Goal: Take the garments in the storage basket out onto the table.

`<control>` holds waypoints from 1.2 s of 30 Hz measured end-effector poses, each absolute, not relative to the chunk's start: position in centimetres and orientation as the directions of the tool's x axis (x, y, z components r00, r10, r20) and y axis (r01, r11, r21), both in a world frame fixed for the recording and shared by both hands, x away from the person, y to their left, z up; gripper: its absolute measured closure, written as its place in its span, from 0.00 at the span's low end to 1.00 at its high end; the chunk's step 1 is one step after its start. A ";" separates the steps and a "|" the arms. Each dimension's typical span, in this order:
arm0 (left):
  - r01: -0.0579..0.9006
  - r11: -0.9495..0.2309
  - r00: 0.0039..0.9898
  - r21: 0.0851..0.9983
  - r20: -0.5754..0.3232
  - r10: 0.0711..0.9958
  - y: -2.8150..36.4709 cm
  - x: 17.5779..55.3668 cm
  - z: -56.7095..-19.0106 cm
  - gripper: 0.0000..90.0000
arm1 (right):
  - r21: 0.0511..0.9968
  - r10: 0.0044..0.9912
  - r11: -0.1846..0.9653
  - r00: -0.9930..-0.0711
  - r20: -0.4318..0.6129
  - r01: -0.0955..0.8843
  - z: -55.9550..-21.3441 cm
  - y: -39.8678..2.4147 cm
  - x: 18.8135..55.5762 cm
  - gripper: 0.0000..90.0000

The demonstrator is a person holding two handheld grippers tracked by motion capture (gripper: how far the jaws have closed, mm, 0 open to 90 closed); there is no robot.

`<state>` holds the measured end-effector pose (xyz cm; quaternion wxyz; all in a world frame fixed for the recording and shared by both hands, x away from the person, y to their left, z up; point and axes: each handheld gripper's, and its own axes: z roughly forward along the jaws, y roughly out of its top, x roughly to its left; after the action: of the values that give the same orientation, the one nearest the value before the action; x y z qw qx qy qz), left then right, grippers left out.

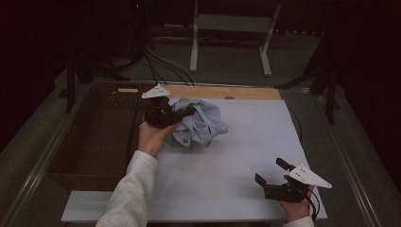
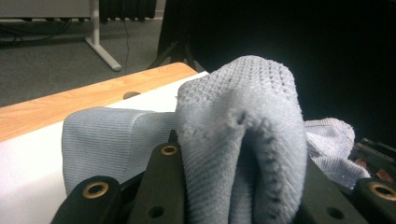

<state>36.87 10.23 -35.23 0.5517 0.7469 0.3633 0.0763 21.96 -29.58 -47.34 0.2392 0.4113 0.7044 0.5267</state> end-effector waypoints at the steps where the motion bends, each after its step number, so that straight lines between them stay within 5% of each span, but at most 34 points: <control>1: 0.458 -0.130 0.725 0.879 -0.286 0.626 10.1 36.9 -35.3 0.84 | 0.939 0.832 0.107 -0.547 0.095 0.327 -47.3 -29.6 22.0 0.00; 36: 0.481 -0.171 0.719 0.860 -0.276 0.638 6.9 38.1 -38.5 0.85 | 0.939 0.834 0.109 -0.544 0.092 0.326 -47.3 -29.7 21.9 0.00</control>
<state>38.15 6.87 -38.48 0.5290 0.7614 0.3672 0.0740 21.93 -29.73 -47.31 0.2417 0.4118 0.7042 0.5254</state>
